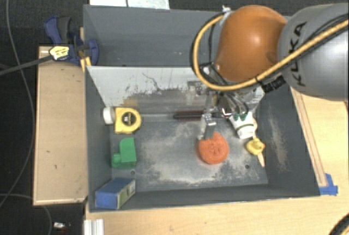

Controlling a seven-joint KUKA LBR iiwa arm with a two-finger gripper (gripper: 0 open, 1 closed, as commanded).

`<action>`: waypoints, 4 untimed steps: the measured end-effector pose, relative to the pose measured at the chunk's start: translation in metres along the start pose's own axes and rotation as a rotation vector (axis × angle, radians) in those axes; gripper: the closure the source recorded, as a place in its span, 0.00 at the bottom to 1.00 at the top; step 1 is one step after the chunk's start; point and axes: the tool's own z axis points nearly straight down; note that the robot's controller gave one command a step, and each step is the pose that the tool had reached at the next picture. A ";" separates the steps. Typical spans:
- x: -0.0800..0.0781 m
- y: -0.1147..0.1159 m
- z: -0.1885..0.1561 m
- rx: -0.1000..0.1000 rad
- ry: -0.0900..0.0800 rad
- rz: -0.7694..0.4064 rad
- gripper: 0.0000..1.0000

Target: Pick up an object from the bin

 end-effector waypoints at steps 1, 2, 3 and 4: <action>0.003 -0.046 0.071 0.002 0.004 -0.103 0.00; 0.064 -0.045 0.073 0.000 -0.003 -0.139 0.00; 0.058 -0.076 0.110 0.004 -0.011 -0.337 0.00; 0.028 -0.095 0.104 0.001 -0.018 -0.267 1.00</action>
Offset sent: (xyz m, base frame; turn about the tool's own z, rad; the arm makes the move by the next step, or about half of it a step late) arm -0.0662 -0.0546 -0.0625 -0.1499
